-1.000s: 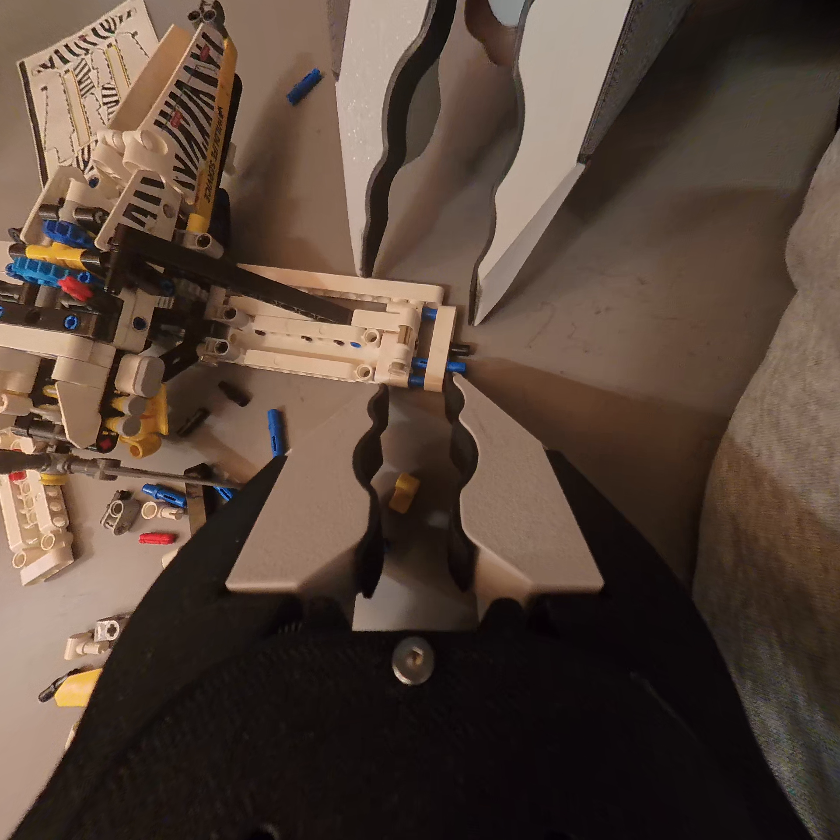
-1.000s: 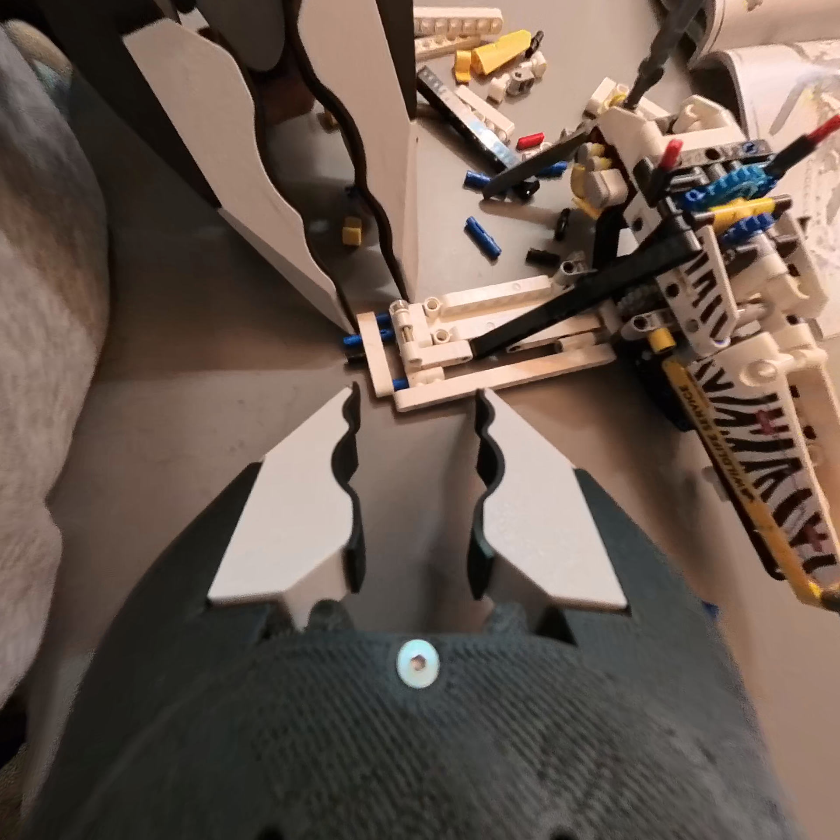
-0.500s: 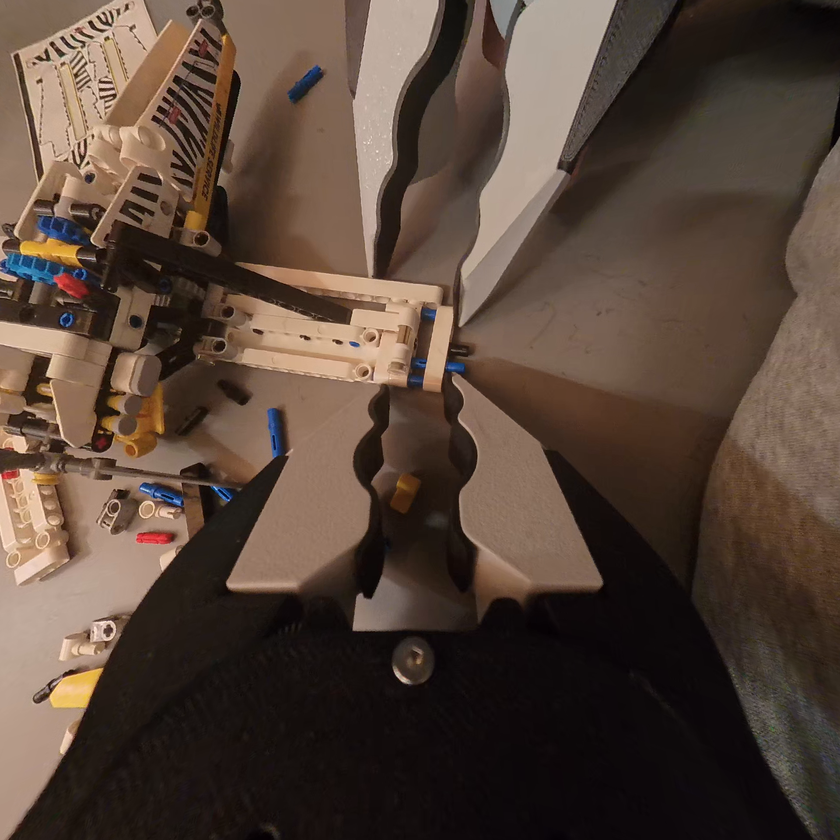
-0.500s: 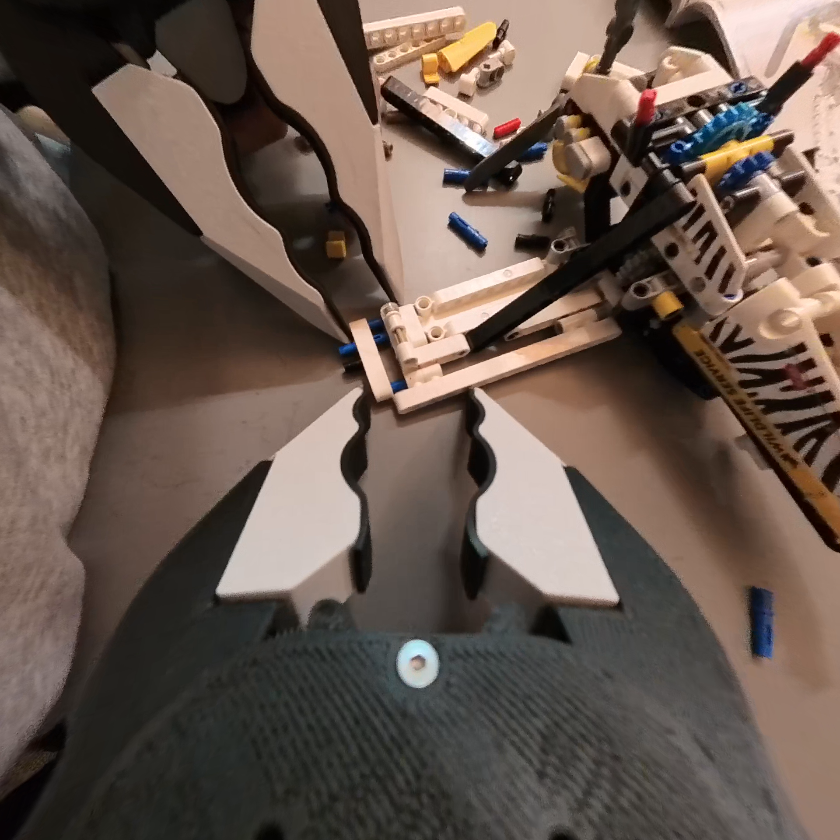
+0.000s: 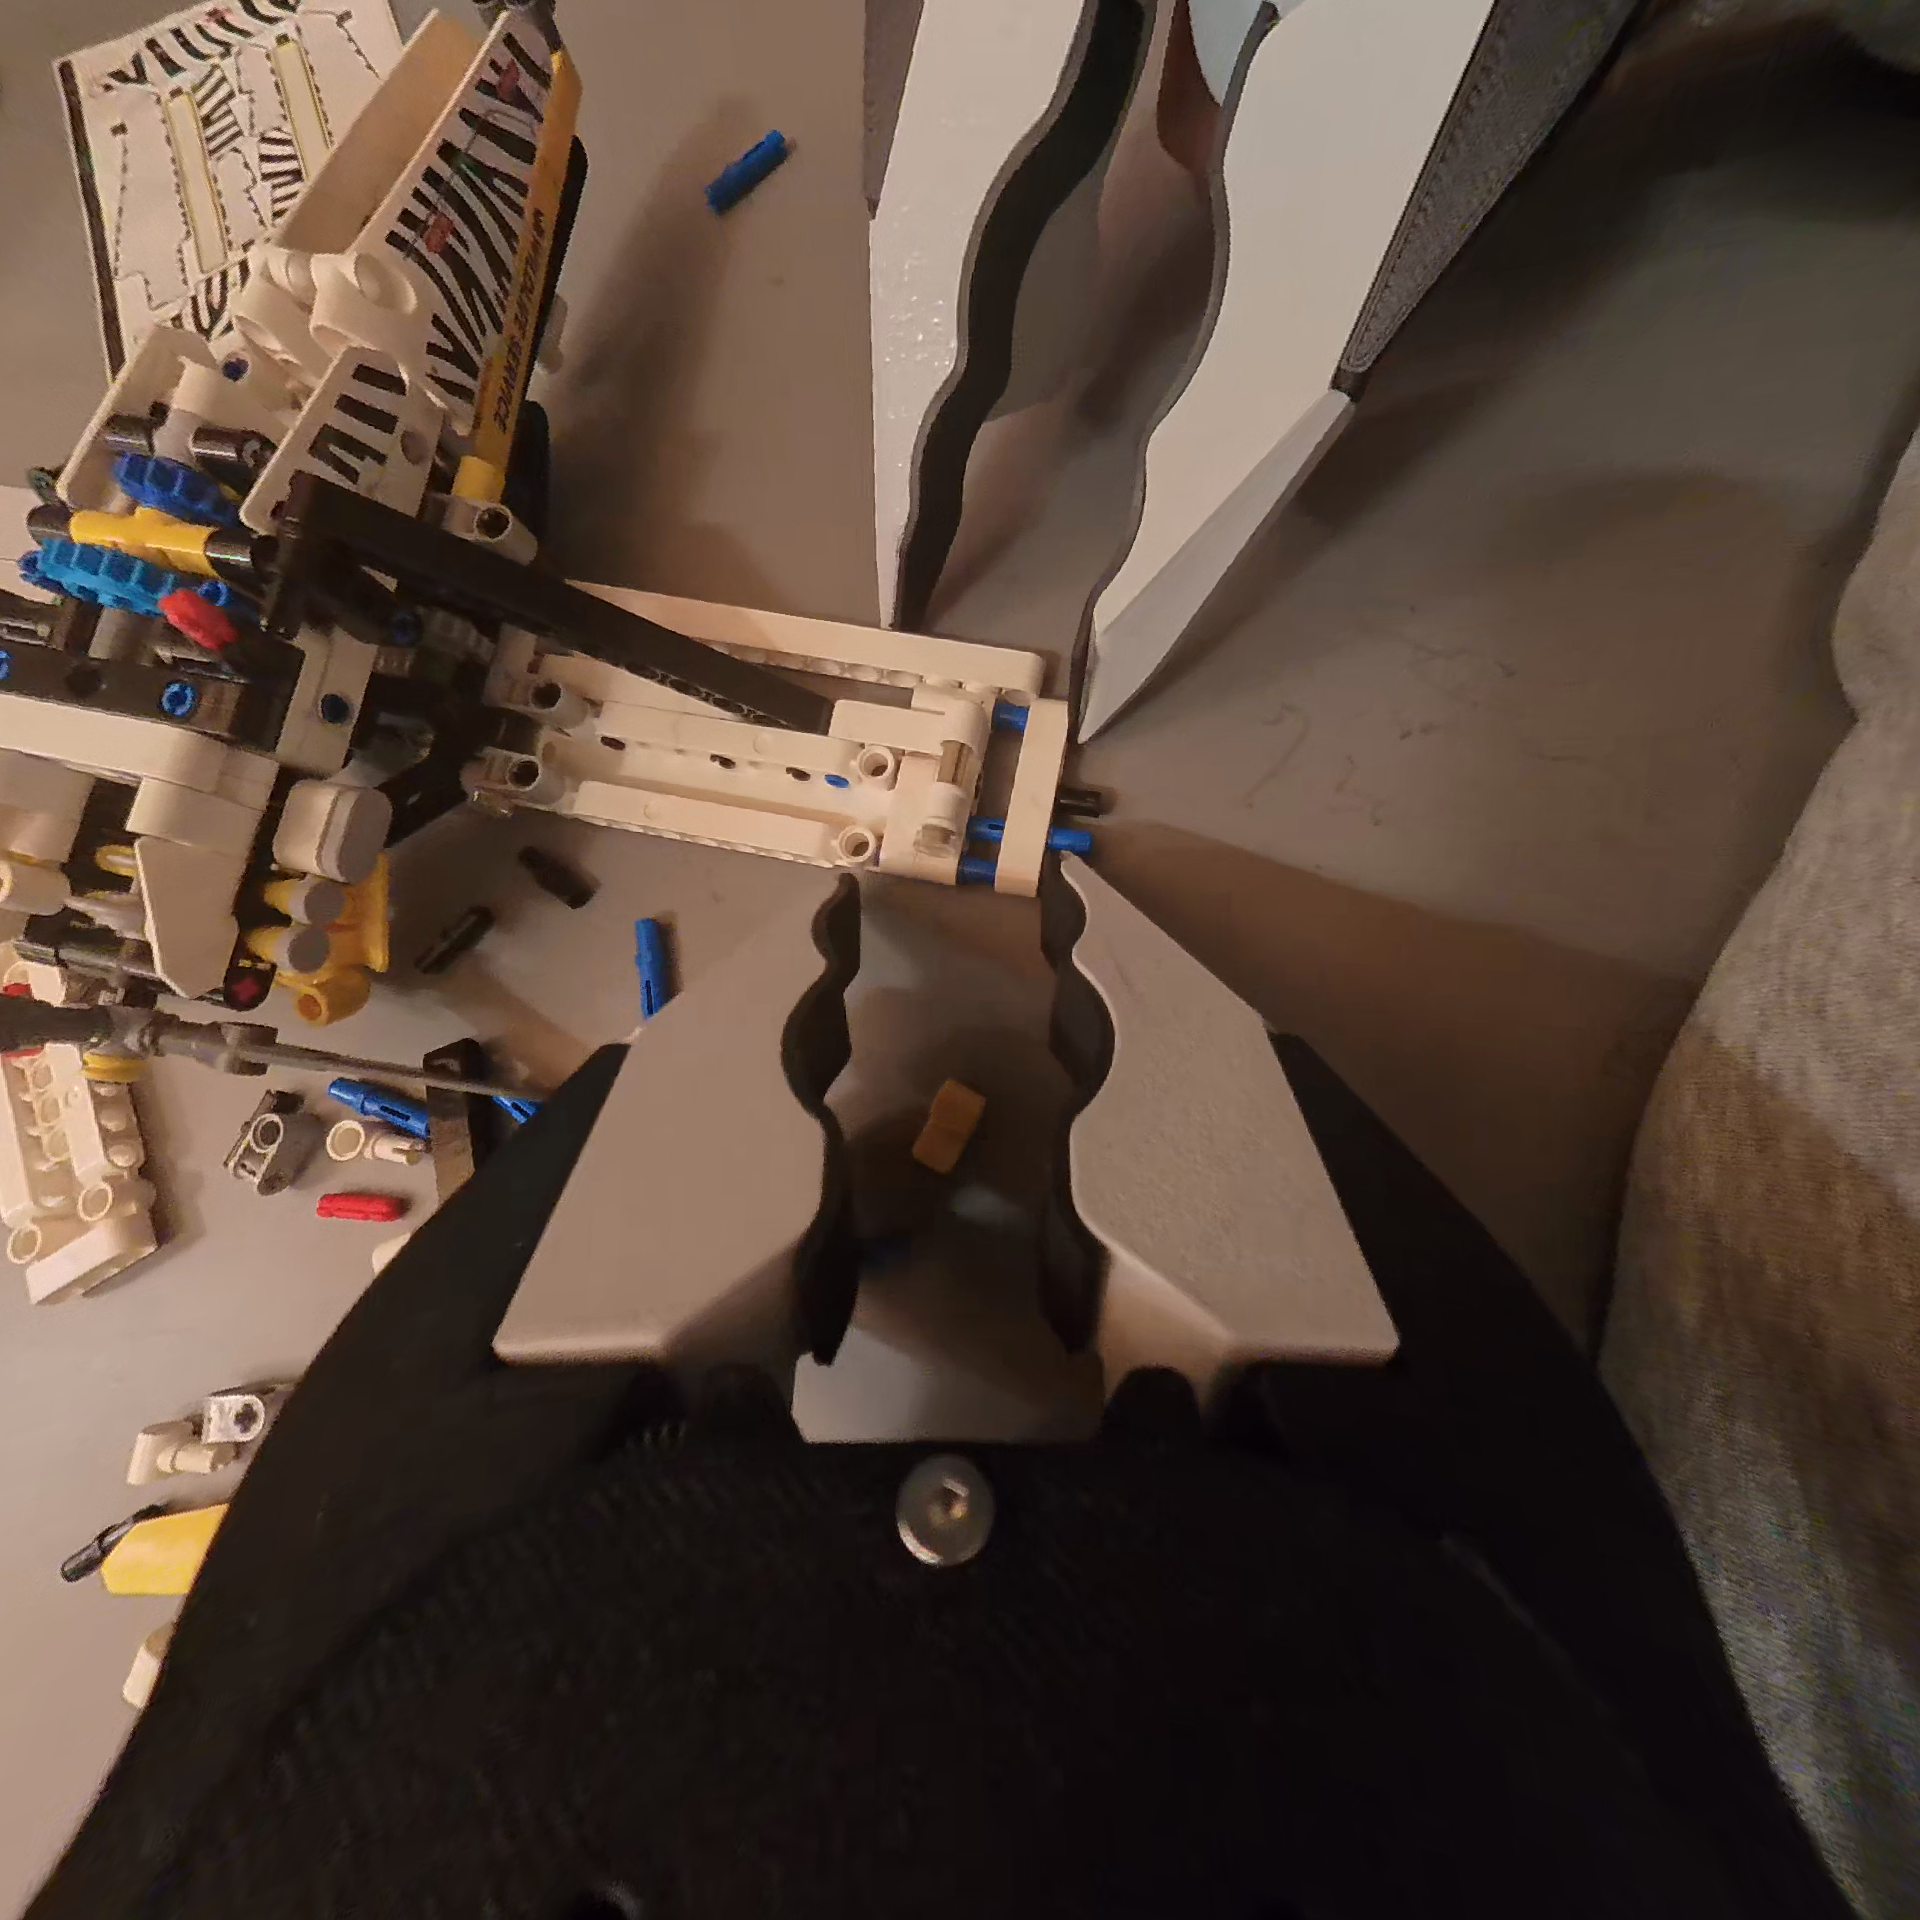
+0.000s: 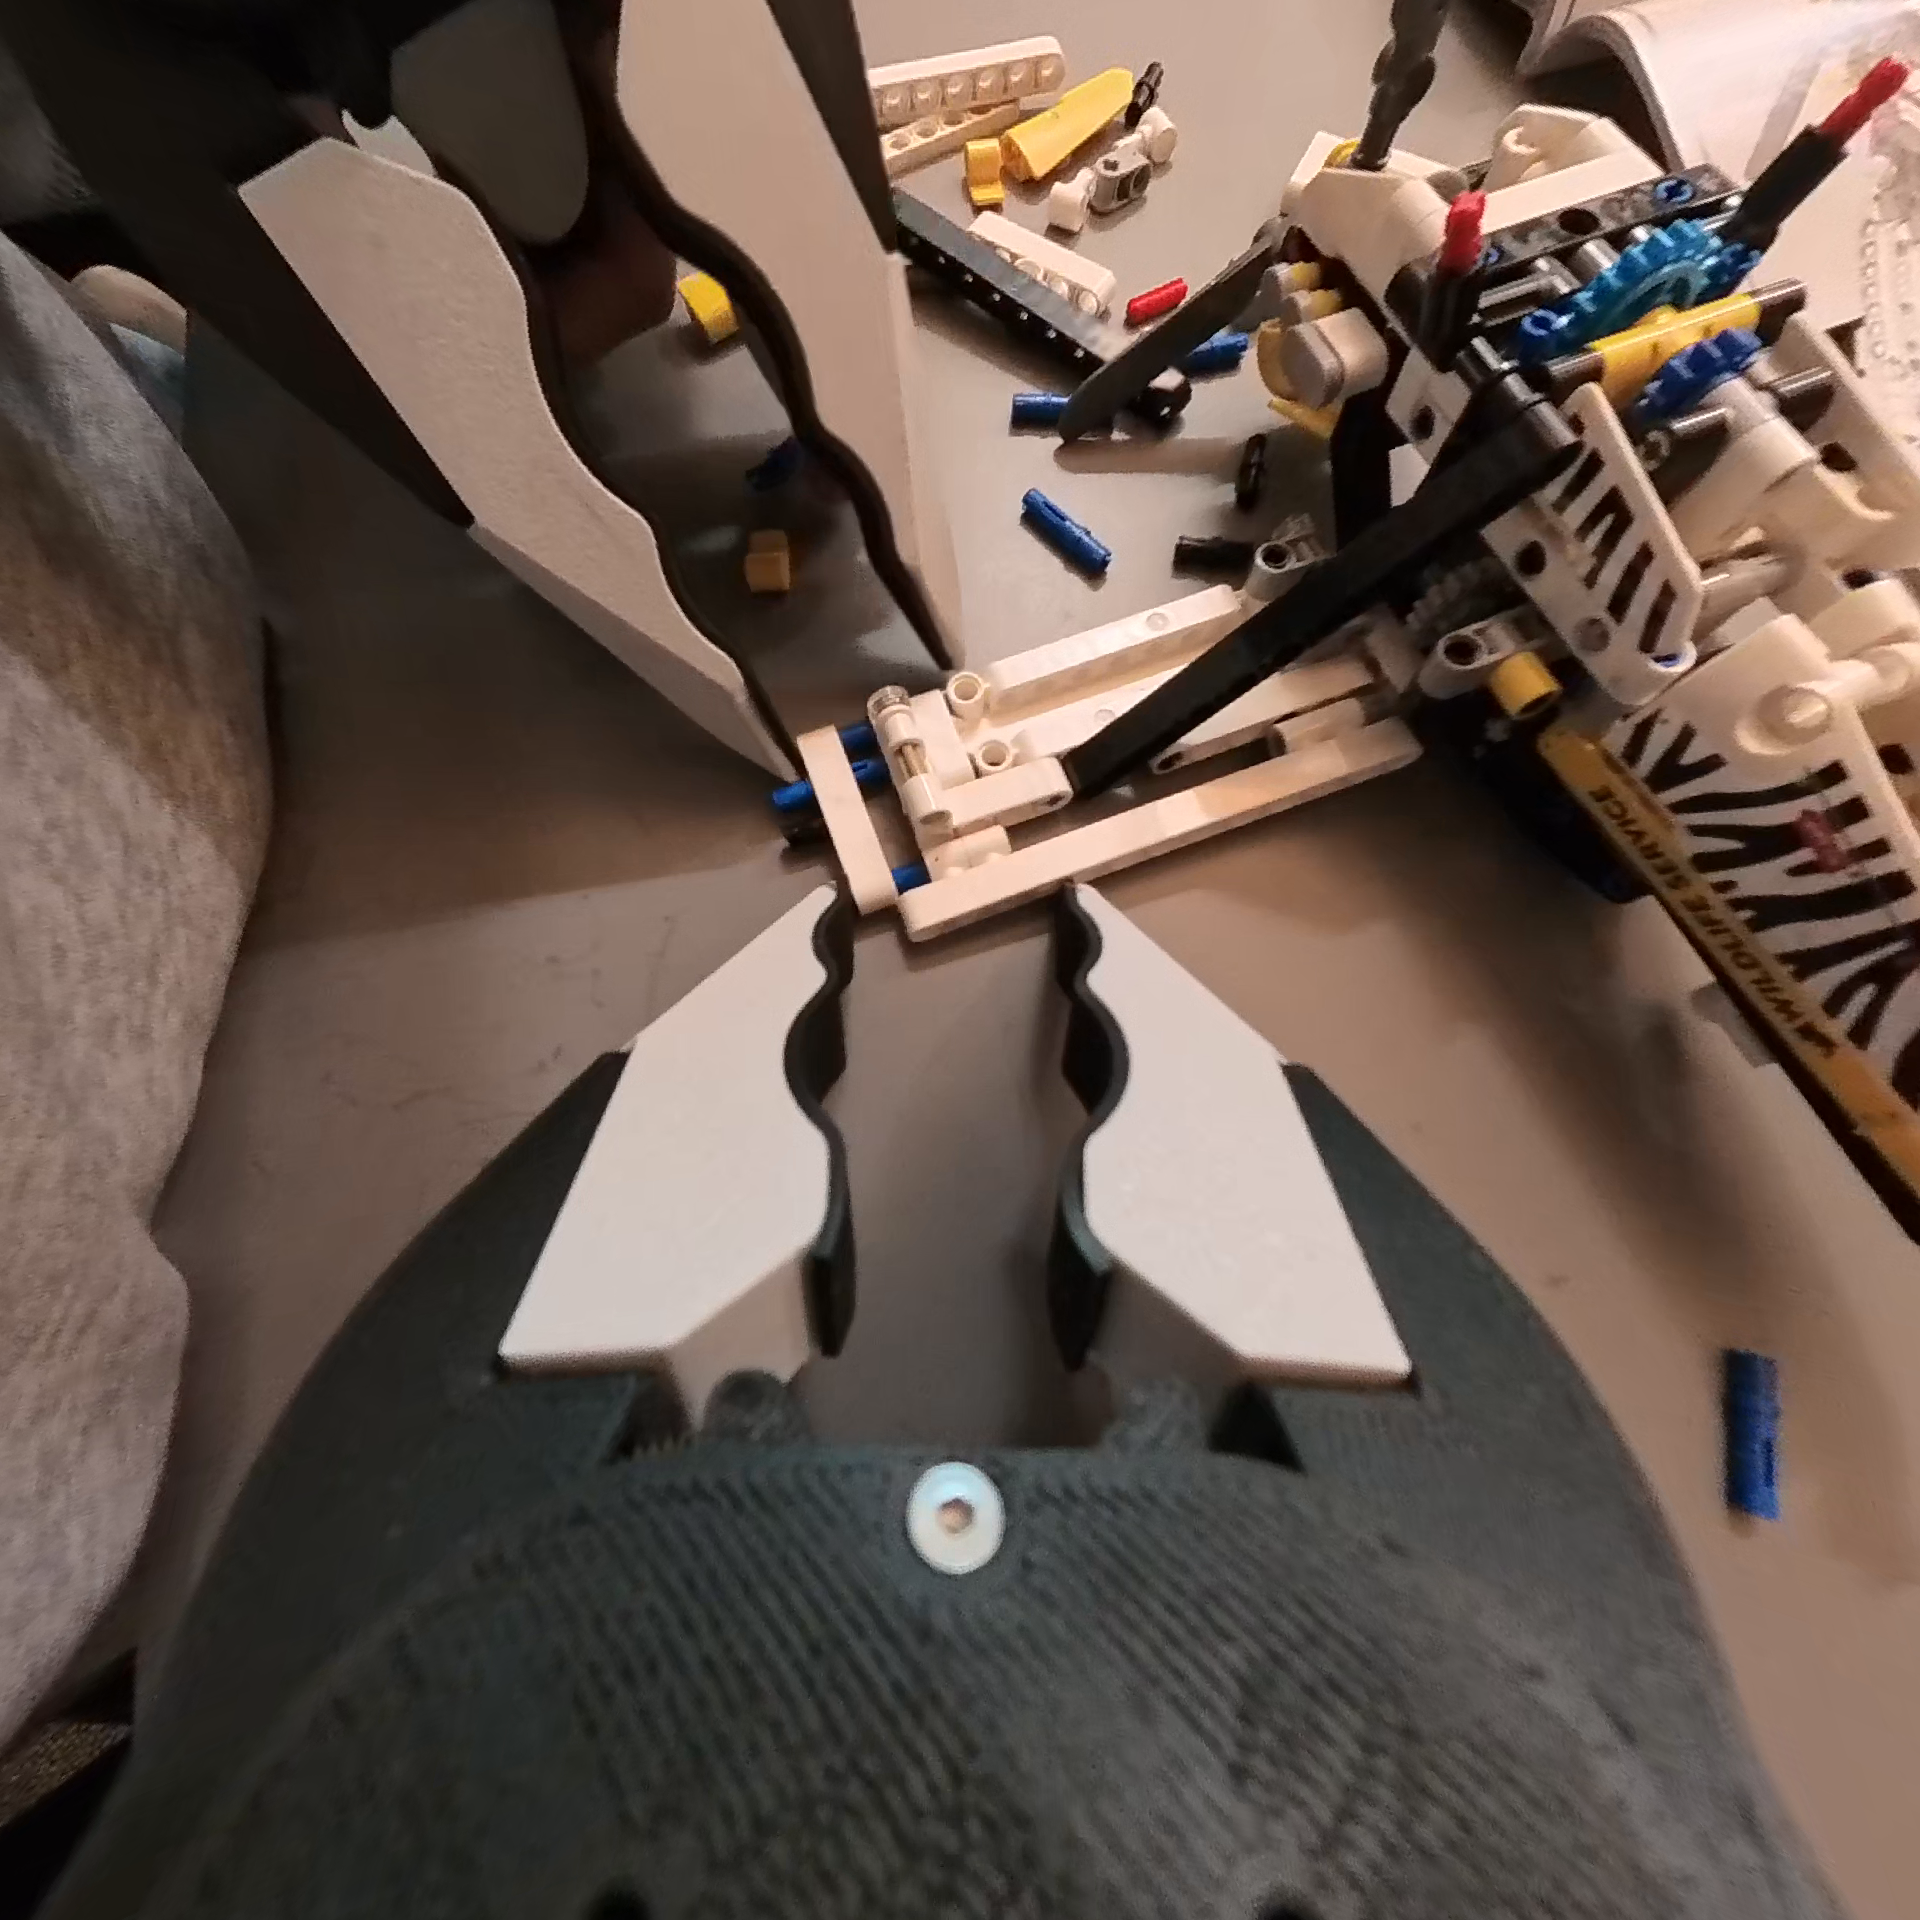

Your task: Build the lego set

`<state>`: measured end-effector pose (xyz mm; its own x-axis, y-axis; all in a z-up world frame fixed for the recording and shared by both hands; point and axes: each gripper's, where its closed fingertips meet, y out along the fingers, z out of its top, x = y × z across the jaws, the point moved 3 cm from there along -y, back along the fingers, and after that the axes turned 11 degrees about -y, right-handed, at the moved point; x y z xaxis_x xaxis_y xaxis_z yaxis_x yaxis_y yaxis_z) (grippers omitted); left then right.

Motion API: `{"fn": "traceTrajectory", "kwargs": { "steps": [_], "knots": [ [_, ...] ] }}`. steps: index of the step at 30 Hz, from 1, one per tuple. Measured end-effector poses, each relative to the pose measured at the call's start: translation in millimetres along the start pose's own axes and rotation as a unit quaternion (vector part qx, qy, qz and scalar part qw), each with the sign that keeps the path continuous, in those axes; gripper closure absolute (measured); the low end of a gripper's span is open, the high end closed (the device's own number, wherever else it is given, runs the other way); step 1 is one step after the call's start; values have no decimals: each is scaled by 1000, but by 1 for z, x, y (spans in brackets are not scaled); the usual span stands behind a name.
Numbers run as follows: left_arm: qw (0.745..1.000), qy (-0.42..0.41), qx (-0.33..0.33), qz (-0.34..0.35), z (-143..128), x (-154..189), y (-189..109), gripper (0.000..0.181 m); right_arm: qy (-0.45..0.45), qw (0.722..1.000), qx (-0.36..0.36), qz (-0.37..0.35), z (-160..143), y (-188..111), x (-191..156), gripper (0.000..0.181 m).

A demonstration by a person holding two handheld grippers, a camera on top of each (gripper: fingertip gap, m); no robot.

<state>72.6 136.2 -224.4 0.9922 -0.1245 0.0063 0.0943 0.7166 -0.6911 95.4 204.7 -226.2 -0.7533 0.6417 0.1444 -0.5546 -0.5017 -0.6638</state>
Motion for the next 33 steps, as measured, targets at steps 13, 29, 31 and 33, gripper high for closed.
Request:
{"fn": "traceTrajectory", "kwargs": {
  "steps": [13, 29, 31, 33],
  "knots": [
    [999, -35, -4, -12, 0, -7, 0, 134, 0, 1000, 1, -1, 0, 1, 0, 143],
    [997, -63, -11, -44, 0, -10, 2, 131, 4, 1000, 3, 1, 1, 0, -1, 144],
    [996, -63, -12, -53, 1, -8, 3, 133, 10, 1000, 5, 6, 1, 1, -1, 144],
    [996, -64, -11, -57, 2, -8, 4, 132, 18, 1000, 7, 11, 1, 1, -1, 148]
  ]
}}
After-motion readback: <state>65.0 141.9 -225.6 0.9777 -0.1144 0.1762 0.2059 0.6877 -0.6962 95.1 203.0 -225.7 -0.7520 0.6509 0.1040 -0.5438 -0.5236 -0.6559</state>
